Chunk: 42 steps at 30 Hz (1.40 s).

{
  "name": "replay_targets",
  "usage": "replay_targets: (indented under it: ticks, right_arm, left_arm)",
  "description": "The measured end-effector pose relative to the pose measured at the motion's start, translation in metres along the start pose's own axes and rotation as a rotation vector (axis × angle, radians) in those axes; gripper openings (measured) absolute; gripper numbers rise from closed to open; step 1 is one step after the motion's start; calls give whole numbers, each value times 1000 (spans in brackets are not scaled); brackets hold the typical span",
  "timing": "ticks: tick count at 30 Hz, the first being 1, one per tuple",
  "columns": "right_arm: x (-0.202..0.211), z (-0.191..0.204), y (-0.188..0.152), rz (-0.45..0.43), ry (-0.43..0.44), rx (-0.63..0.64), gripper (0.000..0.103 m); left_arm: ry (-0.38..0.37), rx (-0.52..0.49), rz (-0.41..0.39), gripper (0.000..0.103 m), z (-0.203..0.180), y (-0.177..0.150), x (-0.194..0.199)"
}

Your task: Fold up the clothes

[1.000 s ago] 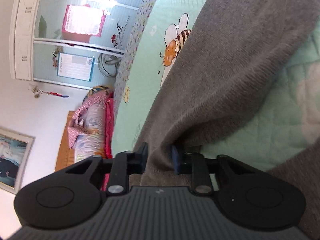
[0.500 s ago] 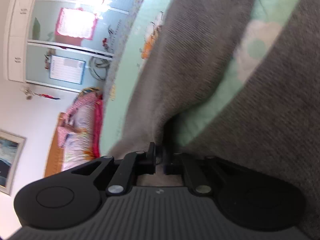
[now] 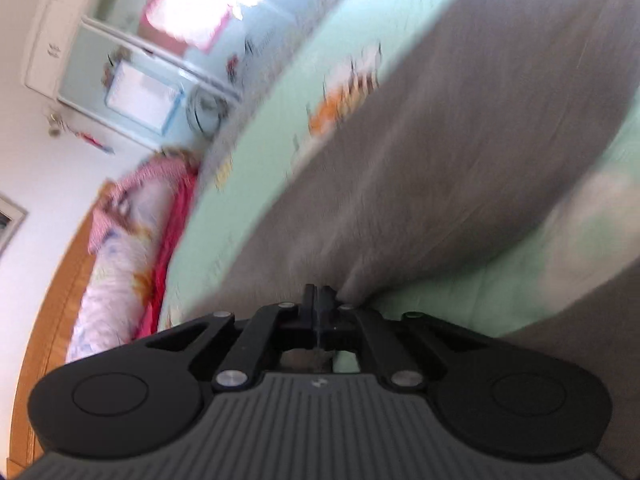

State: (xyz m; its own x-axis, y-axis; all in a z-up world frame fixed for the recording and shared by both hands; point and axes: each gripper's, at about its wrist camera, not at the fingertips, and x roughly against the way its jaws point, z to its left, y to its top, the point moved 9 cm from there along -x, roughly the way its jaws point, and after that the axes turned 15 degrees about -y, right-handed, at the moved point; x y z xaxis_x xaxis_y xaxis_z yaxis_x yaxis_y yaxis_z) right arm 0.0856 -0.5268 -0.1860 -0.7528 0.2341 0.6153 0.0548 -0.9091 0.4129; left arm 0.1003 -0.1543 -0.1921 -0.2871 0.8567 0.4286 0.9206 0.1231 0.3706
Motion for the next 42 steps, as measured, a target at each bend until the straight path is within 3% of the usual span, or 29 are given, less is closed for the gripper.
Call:
replay_targets:
  ticks: [2,3,4,5,6,7,10,12,16,17,19,22,25,27,30,32,33,34,37,38,39,42]
  right_arm:
    - [23,-5,11,-57,68,-3,21]
    - [29,-13,18,-77,64,-10,26]
    - [26,-31,28,-83,2,-26,26]
    - [20,-52,38,-76,-66,-60,25]
    - [14,-76,47,-52,-108,-131,0]
    - [14,-92,56,-40,-84,-210,0]
    - [43,-112,82,-145,-92,-242,11]
    - [53,-119,94,-160,-79,-214,17]
    - [68,-175,145,-203,-223,-173,15]
    - [73,-195,163,-222,-229,-208,9]
    - [90,-231,197,-278,-246,-291,7]
    - [120,-264,234,-364,-292,-338,22]
    - [144,-275,253,-397,-219,-314,23]
    - [148,-271,262,-399,-137,-297,29]
    - [116,-259,285,-293,-98,-260,38]
    - [99,-268,300,-252,-254,-208,33]
    - [102,-285,311,-292,-362,-241,17]
    - [110,-301,320,-340,-429,-294,17]
    - [144,-313,327,-420,-301,-357,29]
    - [143,-308,319,-378,-248,-335,42]
    - [139,-307,310,-335,-224,-316,49]
    - [129,-313,288,-282,-224,-279,48]
  left_arm:
    - [1,-5,0,38,-1,0,-2]
    - [4,-9,0,39,-2,0,-4]
    - [7,-13,0,40,-4,-1,-5]
    - [11,-16,1,40,-5,-1,-5]
    - [10,-16,4,40,-7,-2,-4]
    - [10,-17,7,41,-7,-3,-4]
    - [18,-25,12,41,-7,-6,-4]
    - [29,-32,17,41,-9,-7,-5]
    - [46,-56,38,42,-20,-11,-6]
    - [50,-62,43,42,-22,-12,-6]
    - [60,-68,52,42,-23,-16,-9]
    - [65,-79,67,42,-27,-22,-17]
    - [53,-110,77,42,-37,-27,-27]
    - [64,-135,73,42,-42,-32,-33]
    - [88,-156,78,42,-46,-39,-41]
    - [104,-164,82,42,-49,-40,-42]
    - [106,-164,82,42,-50,-40,-42]
    - [106,-162,81,42,-50,-39,-43]
    - [111,-166,82,42,-49,-40,-47]
    - [110,-172,83,42,-49,-41,-49]
    - [110,-178,83,42,-50,-42,-51]
    - [113,-184,83,42,-53,-44,-53]
